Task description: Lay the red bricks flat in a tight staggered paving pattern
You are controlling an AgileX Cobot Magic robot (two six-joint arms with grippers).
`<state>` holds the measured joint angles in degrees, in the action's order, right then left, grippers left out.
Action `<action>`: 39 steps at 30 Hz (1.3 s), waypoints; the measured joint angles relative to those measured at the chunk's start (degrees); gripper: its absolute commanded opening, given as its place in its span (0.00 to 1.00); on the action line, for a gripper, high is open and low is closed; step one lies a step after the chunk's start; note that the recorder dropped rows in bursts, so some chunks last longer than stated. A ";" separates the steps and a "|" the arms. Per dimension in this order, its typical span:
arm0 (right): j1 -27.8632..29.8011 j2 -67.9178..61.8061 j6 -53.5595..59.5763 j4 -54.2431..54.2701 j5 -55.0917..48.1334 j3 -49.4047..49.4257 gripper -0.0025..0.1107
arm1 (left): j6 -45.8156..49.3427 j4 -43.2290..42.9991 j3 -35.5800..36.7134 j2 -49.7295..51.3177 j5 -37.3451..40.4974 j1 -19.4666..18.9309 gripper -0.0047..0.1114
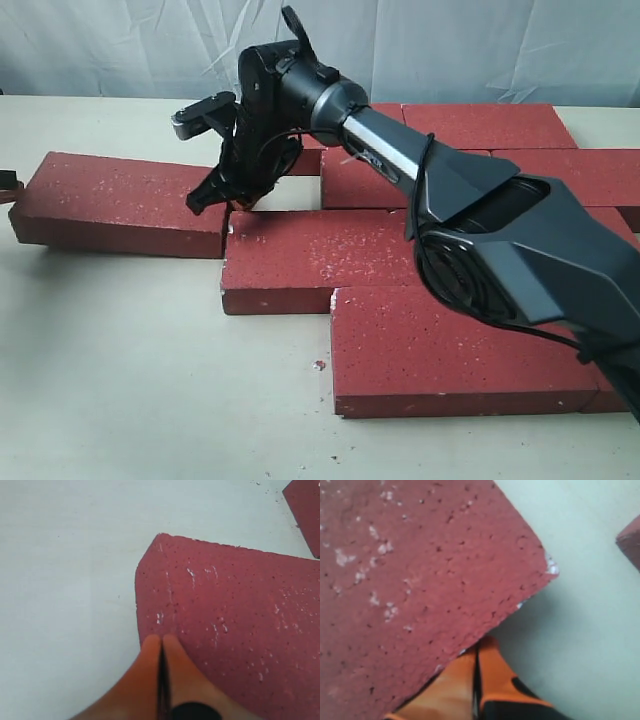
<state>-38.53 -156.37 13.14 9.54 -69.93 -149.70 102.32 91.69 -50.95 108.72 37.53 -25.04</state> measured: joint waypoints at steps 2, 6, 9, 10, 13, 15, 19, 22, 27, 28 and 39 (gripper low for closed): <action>-0.10 0.55 -0.10 -0.69 -0.56 0.00 0.01 | 0.09 0.00 0.00 0.00 0.54 0.00 0.04; -0.10 2.61 -0.10 -2.56 -0.70 0.00 0.01 | 0.30 0.00 0.00 -0.12 0.77 0.00 0.04; -0.10 4.62 -0.22 -4.65 -0.70 0.00 0.01 | 0.99 -0.10 0.00 -1.32 1.61 0.00 0.04; -0.10 5.47 -0.22 -5.57 -0.70 0.00 0.01 | 1.22 -0.10 0.00 -2.10 1.77 0.00 0.04; 0.02 7.38 -0.22 -7.98 -0.58 0.00 0.01 | 1.36 -0.10 0.00 -4.58 1.66 0.11 0.04; 0.30 8.27 -0.12 -8.13 -0.48 -0.10 0.01 | 0.89 -0.33 0.00 -5.47 1.40 0.33 0.04; 0.92 8.27 0.32 -7.52 -0.23 -0.10 0.01 | -0.83 -3.39 0.00 -5.47 1.04 0.46 0.04; 1.14 7.29 0.55 -7.64 -0.23 -0.10 0.01 | -1.21 -3.50 0.00 -4.77 -1.17 0.46 0.04; 1.26 6.69 3.10 -1.23 -0.34 -0.10 0.01 | -1.46 -1.67 0.00 -4.65 -9.93 0.56 0.04; 1.26 6.95 4.50 1.65 -0.34 -0.10 0.01 | -1.46 -1.33 0.00 -4.65 -11.07 0.56 0.04; -5.51 5.80 19.08 16.23 -0.13 0.93 0.01 | 3.36 6.67 0.00 -0.06 -10.41 0.56 0.04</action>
<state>-44.05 -150.57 32.23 25.77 -70.06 -148.78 105.69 98.35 -50.95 108.66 27.12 -24.48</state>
